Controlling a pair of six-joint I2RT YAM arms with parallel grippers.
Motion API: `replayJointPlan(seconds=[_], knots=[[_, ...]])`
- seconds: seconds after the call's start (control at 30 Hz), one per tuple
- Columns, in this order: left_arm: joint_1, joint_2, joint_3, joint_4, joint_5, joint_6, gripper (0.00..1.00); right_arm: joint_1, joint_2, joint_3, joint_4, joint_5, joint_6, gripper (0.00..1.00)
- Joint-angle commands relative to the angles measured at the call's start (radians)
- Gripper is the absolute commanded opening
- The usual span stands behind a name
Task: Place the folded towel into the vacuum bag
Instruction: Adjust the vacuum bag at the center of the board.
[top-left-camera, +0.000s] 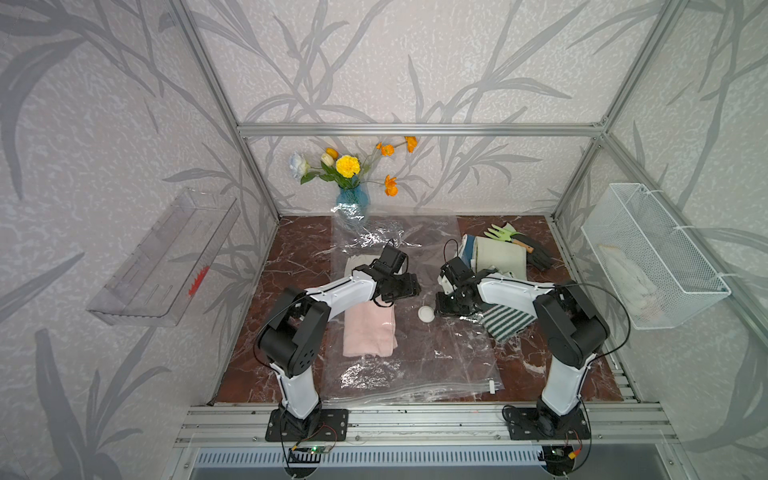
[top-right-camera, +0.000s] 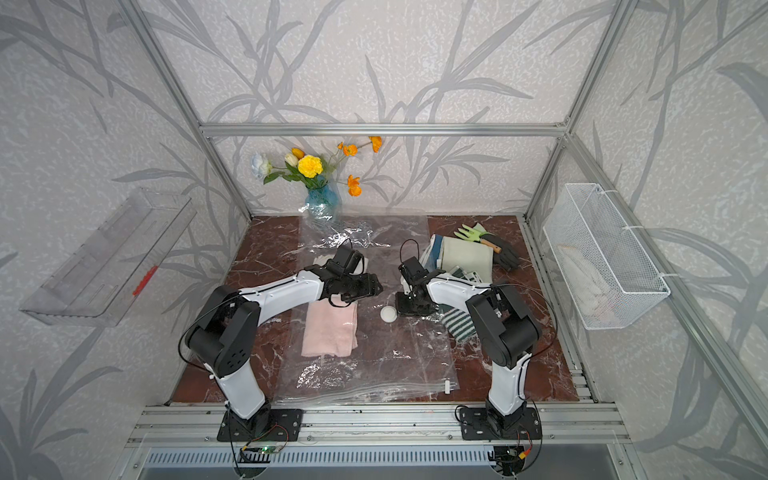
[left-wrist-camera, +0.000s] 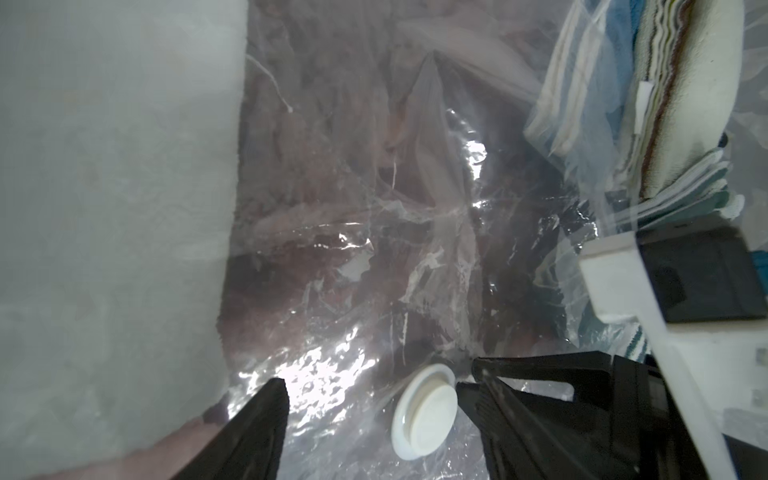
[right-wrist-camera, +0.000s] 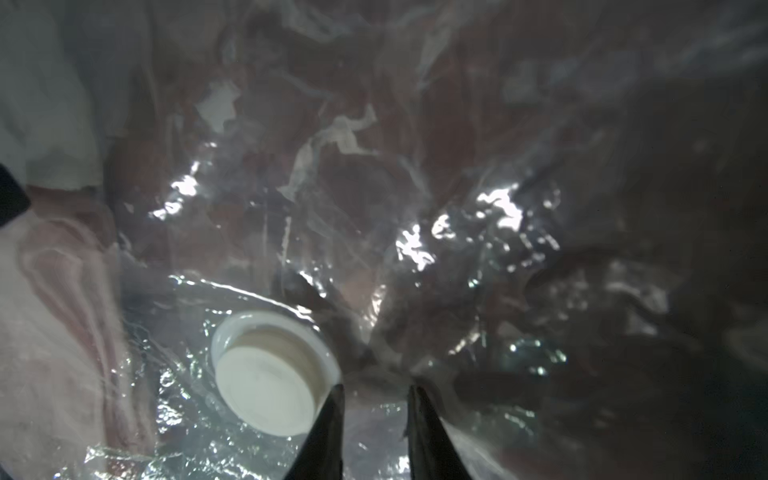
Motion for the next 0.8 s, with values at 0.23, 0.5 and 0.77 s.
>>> replayJointPlan(seconds=[0.23, 0.5, 0.77], knots=[[0.110, 0.038, 0.012, -0.139, -0.198, 0.089, 0.72, -0.061, 0.026, 0.037, -0.026, 0.007, -0.068, 0.29], [0.055, -0.079, 0.032, -0.166, -0.029, 0.093, 0.72, -0.135, -0.265, -0.065, -0.174, -0.046, -0.098, 0.50], [0.040, -0.230, -0.009, -0.241, -0.141, 0.136, 0.72, -0.207, -0.503, -0.181, -0.344, -0.023, -0.125, 0.71]])
